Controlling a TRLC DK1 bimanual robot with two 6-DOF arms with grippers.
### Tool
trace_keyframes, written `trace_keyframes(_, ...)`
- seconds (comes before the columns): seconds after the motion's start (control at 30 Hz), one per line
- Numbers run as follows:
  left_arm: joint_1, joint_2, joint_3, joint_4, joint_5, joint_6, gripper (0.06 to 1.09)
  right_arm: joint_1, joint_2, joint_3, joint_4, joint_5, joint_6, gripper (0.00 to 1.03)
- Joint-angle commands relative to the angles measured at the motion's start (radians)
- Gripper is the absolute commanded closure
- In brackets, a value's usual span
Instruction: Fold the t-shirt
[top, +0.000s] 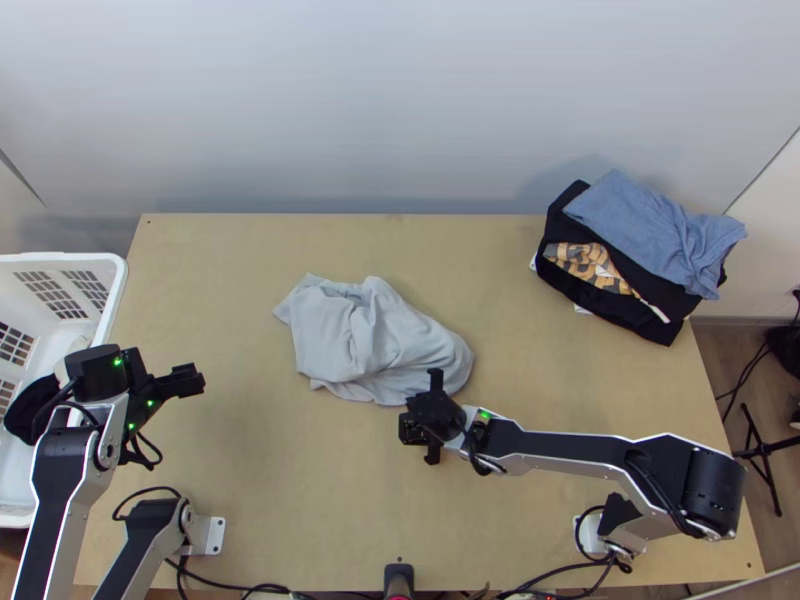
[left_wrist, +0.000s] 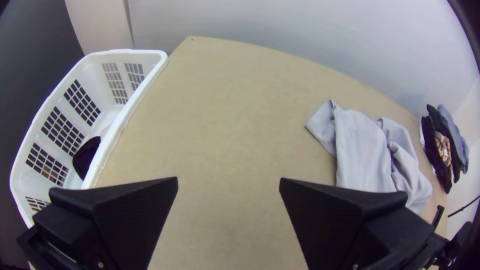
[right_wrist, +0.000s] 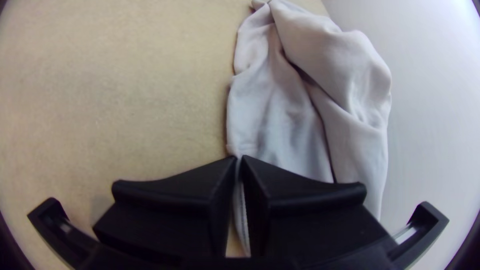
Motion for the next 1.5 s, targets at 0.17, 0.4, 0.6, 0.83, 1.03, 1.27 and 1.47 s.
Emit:
trace_keyframes(0.17,0.000,0.005,-0.001,0.005,0.000,0.000,0.10,-0.006,-0.085,-0.013,0.039,0.040,0.011,0.99)
trace_keyframes(0.4,-0.001,0.011,0.006,0.005,0.000,0.000,0.10,-0.144,-0.234,0.207,-0.108,0.147,0.175,1.00)
trace_keyframes(0.6,-0.034,0.058,0.026,0.008,0.003,-0.030,0.10,-0.298,-0.331,0.405,-0.234,0.147,0.285,1.00)
trace_keyframes(0.83,-0.097,0.126,0.055,0.023,0.011,-0.055,0.10,-0.419,-0.381,0.444,-0.229,0.147,0.335,1.00)
trace_keyframes(1.03,-0.182,0.172,0.074,0.060,0.020,-0.053,0.10,-0.502,-0.392,0.434,-0.211,0.150,0.404,1.00)
trace_keyframes(1.27,-0.242,0.216,0.123,0.065,0.020,-0.079,0.10,-0.588,-0.412,0.429,-0.151,0.178,0.459,1.00)
trace_keyframes(1.47,-0.327,0.298,0.127,0.089,0.018,-0.090,0.10,-0.606,-0.469,0.365,-0.151,0.185,0.480,1.00)
